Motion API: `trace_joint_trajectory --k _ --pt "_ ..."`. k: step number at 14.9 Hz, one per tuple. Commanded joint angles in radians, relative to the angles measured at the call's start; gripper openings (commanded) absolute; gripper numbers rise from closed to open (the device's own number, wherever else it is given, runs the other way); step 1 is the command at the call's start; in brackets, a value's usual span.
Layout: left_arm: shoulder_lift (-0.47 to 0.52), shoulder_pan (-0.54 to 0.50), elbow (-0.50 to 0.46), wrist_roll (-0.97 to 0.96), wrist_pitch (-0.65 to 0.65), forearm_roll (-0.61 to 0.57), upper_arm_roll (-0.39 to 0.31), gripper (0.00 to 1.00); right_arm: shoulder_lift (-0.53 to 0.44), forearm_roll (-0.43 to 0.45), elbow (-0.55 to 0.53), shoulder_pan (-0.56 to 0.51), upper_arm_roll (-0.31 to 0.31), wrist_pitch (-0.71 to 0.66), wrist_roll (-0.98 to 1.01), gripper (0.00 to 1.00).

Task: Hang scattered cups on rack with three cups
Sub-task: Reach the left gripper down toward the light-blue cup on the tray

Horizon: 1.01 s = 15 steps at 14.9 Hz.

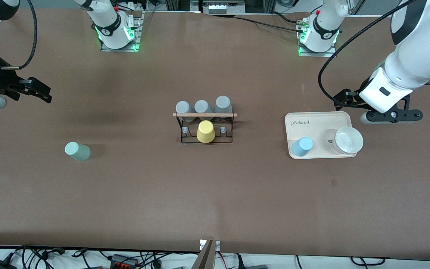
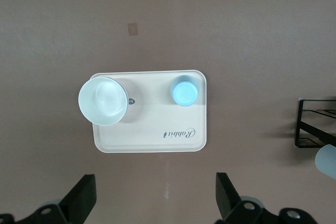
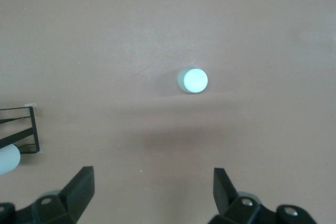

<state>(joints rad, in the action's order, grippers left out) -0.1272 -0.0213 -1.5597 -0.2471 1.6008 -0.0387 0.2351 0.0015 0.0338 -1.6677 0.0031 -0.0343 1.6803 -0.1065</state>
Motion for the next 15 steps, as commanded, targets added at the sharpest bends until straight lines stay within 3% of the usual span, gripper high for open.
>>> trace_joint_trajectory --k 1,6,12,15 --pt "-0.008 -0.002 0.004 0.023 -0.015 0.002 -0.002 1.0 0.0 -0.014 0.014 0.0 -0.001 -0.045 -0.001 1.0" --pt "-0.141 0.017 0.033 0.032 -0.01 0.028 0.001 1.0 0.0 -0.014 0.014 0.0 -0.001 -0.044 -0.002 1.0" --pt "-0.374 0.023 0.03 0.034 0.168 0.02 0.003 1.0 0.0 -0.014 0.009 0.0 -0.001 -0.039 -0.002 1.0" --pt "-0.442 0.026 0.004 0.034 0.255 0.017 0.003 1.0 -0.008 -0.014 0.011 -0.002 -0.001 -0.039 -0.002 1.0"
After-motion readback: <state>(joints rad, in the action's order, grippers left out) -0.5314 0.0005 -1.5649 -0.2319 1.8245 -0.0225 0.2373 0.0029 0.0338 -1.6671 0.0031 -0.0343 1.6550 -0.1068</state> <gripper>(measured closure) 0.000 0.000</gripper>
